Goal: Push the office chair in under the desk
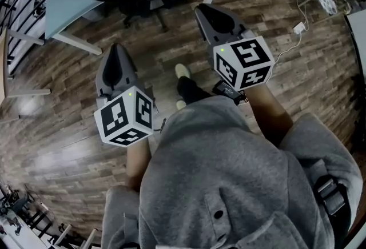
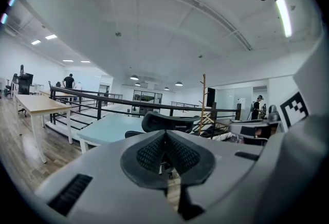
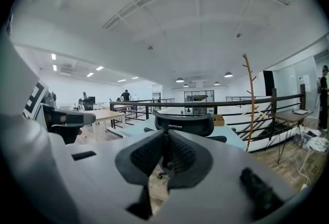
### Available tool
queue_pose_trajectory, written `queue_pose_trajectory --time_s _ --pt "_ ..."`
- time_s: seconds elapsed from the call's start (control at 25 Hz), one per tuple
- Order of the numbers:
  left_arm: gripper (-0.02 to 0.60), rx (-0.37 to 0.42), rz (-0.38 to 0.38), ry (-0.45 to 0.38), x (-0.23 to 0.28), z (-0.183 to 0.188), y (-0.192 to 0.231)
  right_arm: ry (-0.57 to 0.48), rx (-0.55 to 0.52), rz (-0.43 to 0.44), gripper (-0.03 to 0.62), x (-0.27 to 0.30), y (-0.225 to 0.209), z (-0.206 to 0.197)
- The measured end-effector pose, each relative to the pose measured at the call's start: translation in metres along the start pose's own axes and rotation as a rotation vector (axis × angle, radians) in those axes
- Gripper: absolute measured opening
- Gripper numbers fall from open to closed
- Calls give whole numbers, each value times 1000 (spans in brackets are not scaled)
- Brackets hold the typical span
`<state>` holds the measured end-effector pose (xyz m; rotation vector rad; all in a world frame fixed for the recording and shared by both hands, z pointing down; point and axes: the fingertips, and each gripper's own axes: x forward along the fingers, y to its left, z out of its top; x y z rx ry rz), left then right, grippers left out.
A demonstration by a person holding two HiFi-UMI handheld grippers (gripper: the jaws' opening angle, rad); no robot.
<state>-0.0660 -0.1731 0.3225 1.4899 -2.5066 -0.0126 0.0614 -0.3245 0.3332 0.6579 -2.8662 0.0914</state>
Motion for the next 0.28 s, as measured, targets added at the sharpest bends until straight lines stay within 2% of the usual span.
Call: queue_pose_trajectory --time_s 0.28 --pt "18 4 0 13 -10 -5 -3 -1 5 7 40 -8 6 -1"
